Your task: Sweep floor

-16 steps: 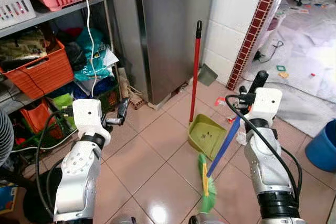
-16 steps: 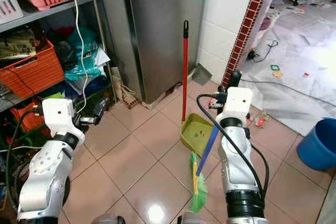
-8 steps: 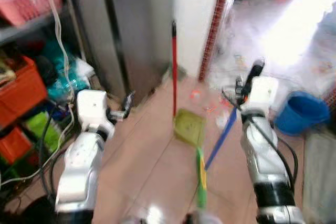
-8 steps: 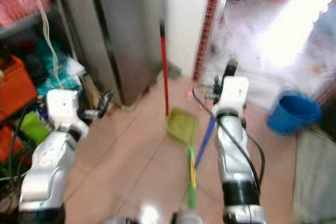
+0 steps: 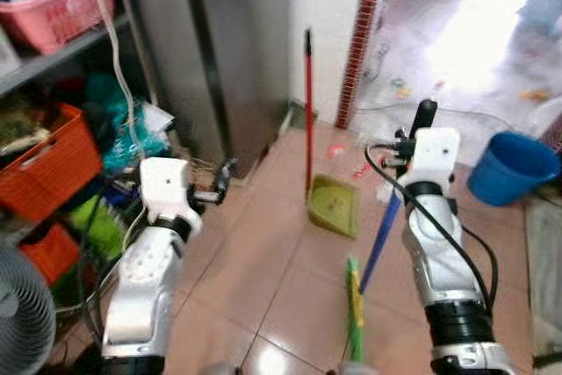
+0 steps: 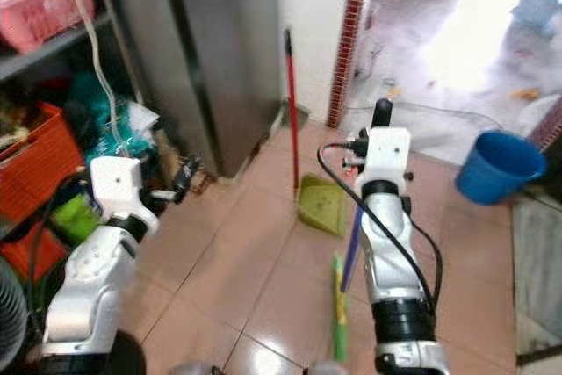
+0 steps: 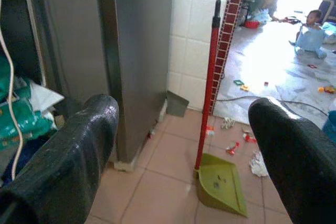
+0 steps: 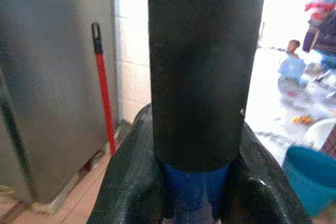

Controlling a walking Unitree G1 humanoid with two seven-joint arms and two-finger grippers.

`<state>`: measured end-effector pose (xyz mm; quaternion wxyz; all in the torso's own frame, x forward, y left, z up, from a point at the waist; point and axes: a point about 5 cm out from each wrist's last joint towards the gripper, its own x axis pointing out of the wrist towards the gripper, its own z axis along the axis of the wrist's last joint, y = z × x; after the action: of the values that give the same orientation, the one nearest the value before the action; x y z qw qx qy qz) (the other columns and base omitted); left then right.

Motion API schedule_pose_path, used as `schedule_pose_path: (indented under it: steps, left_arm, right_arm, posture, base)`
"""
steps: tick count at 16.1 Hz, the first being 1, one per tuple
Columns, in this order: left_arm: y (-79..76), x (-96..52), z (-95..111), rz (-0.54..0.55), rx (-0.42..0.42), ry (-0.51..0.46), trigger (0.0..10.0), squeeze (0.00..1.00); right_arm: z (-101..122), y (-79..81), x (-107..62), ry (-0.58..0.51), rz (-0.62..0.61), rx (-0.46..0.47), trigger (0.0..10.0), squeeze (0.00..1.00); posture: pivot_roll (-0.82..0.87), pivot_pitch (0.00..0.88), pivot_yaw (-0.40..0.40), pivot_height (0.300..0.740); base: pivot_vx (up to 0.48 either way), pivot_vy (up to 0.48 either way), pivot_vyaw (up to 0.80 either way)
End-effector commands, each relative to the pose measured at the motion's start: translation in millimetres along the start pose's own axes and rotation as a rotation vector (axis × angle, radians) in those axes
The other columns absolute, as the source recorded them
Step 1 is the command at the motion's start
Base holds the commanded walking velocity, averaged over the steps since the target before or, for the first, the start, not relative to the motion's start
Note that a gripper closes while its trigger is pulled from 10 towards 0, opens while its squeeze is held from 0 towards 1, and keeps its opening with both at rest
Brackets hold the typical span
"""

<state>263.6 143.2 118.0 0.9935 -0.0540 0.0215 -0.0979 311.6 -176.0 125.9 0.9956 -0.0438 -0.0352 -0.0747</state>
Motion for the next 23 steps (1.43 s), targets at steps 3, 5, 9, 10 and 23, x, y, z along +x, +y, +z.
schedule_pose_path:
  steps: [3,5,9,10,23]
  left_arm:
    - [-1.0,1.5,3,-0.017,-0.021,-0.015,10.0,0.00]
    - [-0.8,3.5,6,-0.022,-0.024,-0.028,10.0,0.00]
    - [-0.4,3.4,4,-0.021,-0.025,-0.025,10.0,0.00]
    - [-1.0,4.0,5,-0.023,-0.027,-0.027,10.0,0.00]
    - [-6.2,2.3,1,-0.041,-0.031,-0.013,10.0,0.00]
  right_arm:
    - [8,3.2,2.5,-0.035,0.012,0.003,10.0,0.00]
    - [11,1.7,1.3,-0.047,0.030,0.036,10.0,0.00]
    - [12,-1.0,7.0,-0.051,-0.015,-0.061,10.0,0.00]
    - [13,0.1,7.1,-0.056,-0.023,-0.015,10.0,0.00]
    - [17,-9.0,9.6,-0.082,-0.070,-0.083,10.0,0.00]
  posture:
    - [-0.10,0.000,0.038,0.740]
    - [-0.10,0.000,0.036,0.740]
    - [-0.11,0.000,0.032,0.740]
    - [-0.11,0.000,0.031,0.740]
    - [-0.11,0.000,0.032,0.740]
  base:
    - [0.341,0.000,0.00]
    - [0.480,0.000,0.00]
    - [0.480,0.000,0.00]
    - [0.480,0.000,0.00]
    - [0.480,0.000,-0.25]
